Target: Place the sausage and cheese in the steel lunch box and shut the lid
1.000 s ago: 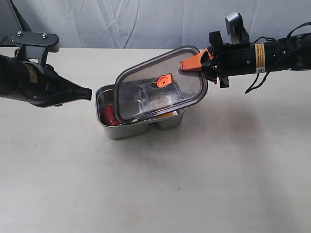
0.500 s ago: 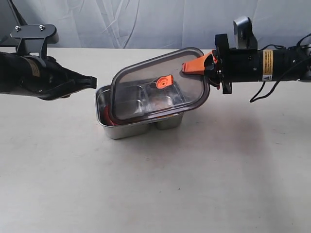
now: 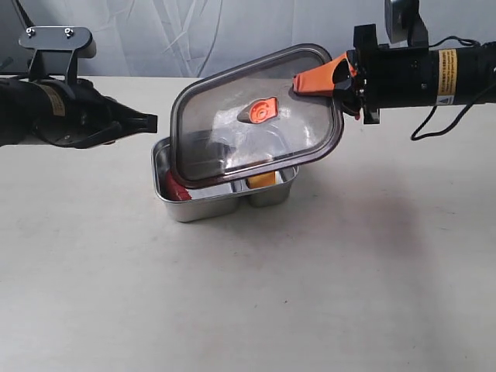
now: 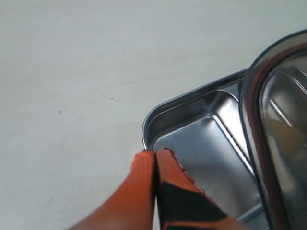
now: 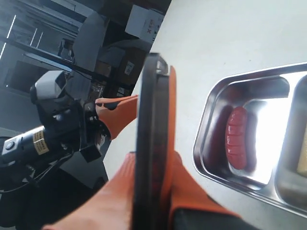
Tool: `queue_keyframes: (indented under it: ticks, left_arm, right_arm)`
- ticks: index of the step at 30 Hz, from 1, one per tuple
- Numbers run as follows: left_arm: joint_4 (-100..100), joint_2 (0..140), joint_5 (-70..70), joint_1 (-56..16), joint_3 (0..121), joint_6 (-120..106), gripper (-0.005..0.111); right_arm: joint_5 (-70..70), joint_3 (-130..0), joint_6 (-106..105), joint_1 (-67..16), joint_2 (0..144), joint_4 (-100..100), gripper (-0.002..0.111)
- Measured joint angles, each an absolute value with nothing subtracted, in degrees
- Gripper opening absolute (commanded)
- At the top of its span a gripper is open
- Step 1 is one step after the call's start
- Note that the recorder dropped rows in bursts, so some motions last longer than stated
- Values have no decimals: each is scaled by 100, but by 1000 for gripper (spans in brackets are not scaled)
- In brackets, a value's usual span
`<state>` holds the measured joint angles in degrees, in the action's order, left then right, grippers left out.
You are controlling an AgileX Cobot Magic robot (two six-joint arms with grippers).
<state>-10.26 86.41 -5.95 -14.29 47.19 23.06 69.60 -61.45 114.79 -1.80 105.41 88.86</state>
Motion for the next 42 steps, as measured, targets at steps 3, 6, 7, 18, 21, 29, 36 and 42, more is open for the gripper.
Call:
queue_keyframes:
  ticks: [3, 6, 7, 18, 21, 29, 36, 42]
  left_arm:
    - [-1110, 8641, -518, -1429, 4719, 2292, 0]
    - [-1189, 8641, -497, -1429, 4719, 2292, 0]
    - [-1186, 8641, -483, -1429, 4719, 2292, 0]
    - [-1166, 8641, -418, -1429, 4719, 2328, 0]
    - [-981, 8636, -713, -1679, 4719, 2328, 0]
    - [-736, 8628, -833, -1831, 4730, 2328, 0]
    - [0, 7907, -580, -1831, 4679, 2328, 0]
    - [221, 6733, -865, -1831, 4593, 2281, 0]
  right_arm:
    - [6960, -6145, 11516, -180, 10541, 8963, -1]
    - [6960, -6145, 11539, -180, 10541, 8975, -1]
    - [6960, -6145, 11539, -180, 10541, 8975, -1]
    - [6960, -6145, 11559, -180, 10541, 9015, -1]
    - [6960, -6145, 11559, -180, 10541, 9019, -1]
    - [6960, -6145, 11831, -204, 10541, 9494, -1]
    - [6960, -6145, 11846, -204, 10541, 9615, -1]
    - [6960, -6145, 11846, -204, 10526, 9627, -1]
